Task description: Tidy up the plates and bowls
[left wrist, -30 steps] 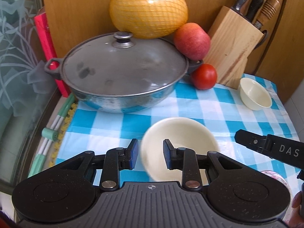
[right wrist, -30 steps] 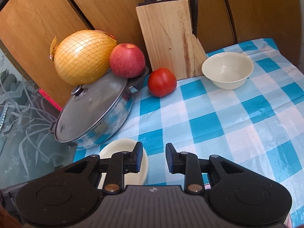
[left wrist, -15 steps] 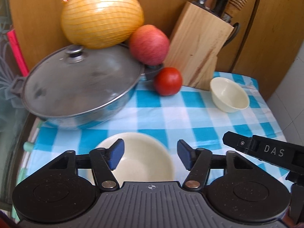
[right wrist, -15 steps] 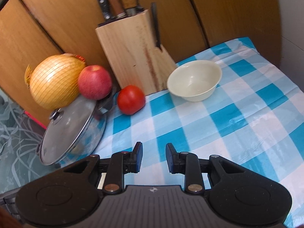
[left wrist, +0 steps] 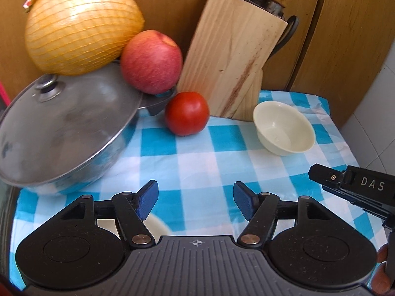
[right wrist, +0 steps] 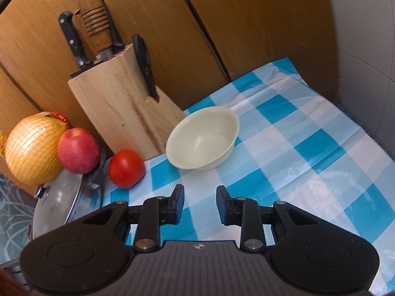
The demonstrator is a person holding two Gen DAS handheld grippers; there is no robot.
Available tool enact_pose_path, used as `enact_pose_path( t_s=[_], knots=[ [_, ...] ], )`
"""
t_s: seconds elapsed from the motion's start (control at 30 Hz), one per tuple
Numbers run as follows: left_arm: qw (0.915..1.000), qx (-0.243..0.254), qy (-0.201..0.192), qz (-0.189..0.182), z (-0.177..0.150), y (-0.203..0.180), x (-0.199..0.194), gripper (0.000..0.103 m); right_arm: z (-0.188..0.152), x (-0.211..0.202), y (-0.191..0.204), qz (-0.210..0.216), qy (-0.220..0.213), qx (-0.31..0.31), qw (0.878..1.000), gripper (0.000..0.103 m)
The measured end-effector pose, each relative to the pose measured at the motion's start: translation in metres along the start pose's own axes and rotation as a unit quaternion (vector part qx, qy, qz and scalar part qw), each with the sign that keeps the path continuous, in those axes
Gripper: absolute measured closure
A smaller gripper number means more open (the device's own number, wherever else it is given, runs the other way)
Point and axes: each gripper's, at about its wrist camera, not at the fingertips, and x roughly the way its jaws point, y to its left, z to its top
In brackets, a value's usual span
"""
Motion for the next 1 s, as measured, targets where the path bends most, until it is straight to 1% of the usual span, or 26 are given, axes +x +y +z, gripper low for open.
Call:
enact_pose_path(
  t_s=[0.17, 0.33, 0.53, 0.67, 0.73, 0.8, 1.0],
  knots=[
    [1.0, 0.007, -0.001, -0.006, 0.01, -0.014, 0.008, 0.029, 0.011, 0.005, -0.014, -0.008, -0.008, 0.013, 1.0, 0.075],
    [0.9999, 0.014, 0.002, -0.01, 0.017, -0.026, 0.02, 0.029, 0.02, 0.013, -0.026, -0.016, -0.011, 0.022, 1.0, 0.072],
    [0.9999, 0.008, 0.006, -0.011, 0.026, -0.03, 0.034, 0.029, 0.031, 0.023, -0.028, -0.014, -0.015, 0.026, 0.999, 0.072],
    [0.9996, 0.001, 0.003, -0.027, 0.036, -0.035, 0.04, 0.029, 0.04, 0.032, -0.027, -0.013, -0.015, 0.027, 0.999, 0.072],
    [0.9989, -0.014, 0.001, -0.044, 0.04, -0.037, 0.044, 0.029, 0.043, 0.038, -0.028, -0.014, -0.014, 0.028, 0.999, 0.072],
    [0.9981, -0.018, 0.009, -0.058, 0.042, -0.039, 0.051, 0.029, 0.046, 0.045, -0.03, -0.015, -0.014, 0.031, 0.999, 0.072],
    [0.9981, -0.023, 0.017, -0.055, 0.05, -0.047, 0.073, 0.029, 0.053, 0.062, -0.037, -0.016, -0.009, 0.034, 0.999, 0.072]
  ],
)
